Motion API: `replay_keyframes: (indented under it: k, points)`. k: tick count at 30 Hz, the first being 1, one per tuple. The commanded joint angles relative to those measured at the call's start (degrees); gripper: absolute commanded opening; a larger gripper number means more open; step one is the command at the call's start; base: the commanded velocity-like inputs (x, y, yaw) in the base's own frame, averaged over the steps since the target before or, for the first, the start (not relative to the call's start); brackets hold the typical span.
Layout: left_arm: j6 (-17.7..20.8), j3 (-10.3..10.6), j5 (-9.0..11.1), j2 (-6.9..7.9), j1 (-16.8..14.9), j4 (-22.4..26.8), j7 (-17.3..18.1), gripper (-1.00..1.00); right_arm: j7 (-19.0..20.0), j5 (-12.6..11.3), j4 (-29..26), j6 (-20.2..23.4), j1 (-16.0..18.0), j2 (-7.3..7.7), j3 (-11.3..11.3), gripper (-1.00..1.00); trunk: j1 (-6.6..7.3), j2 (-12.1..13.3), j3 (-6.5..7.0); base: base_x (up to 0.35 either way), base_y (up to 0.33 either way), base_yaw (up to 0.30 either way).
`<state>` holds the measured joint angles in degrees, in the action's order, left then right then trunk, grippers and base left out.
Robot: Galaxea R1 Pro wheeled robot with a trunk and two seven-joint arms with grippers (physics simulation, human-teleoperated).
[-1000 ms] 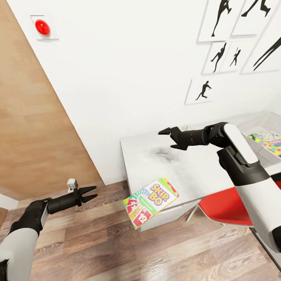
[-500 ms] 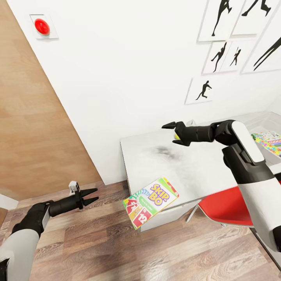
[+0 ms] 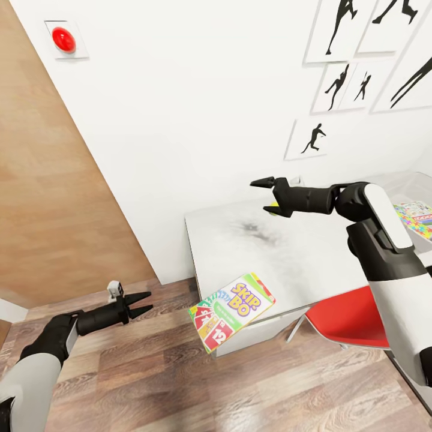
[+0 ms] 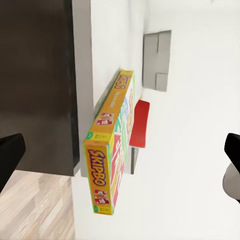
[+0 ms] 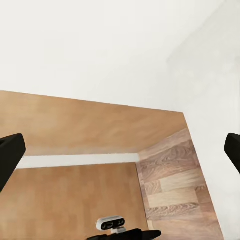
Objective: Put all the toys in the child's room - the three board games (two on the bed and one on the table), the two jigsaw puzzles on the table, and the tennis ball on the table - inside the toy box on the table in the child's room.
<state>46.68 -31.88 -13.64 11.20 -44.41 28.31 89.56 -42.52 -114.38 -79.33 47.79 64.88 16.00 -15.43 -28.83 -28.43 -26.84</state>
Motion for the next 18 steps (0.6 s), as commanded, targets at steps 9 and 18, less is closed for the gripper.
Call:
replay_keyframes:
  k: [9,18]
  points:
    - [0.52,-0.28,-0.67,-0.45,-0.06,-0.55,0.44,1.0,-0.15,-0.58,-1.13,0.34,0.07,-0.1,0.11,1.0,-2.0,-3.71,-1.7,0.0,0.0,0.0]
    - [0.48,-0.21,-0.69,-0.96,-0.04,-0.78,0.44,1.0,-0.11,-0.52,-1.49,0.37,0.07,-0.13,0.22,1.0,-2.66,-4.92,-2.24,0.0,0.0,0.0]
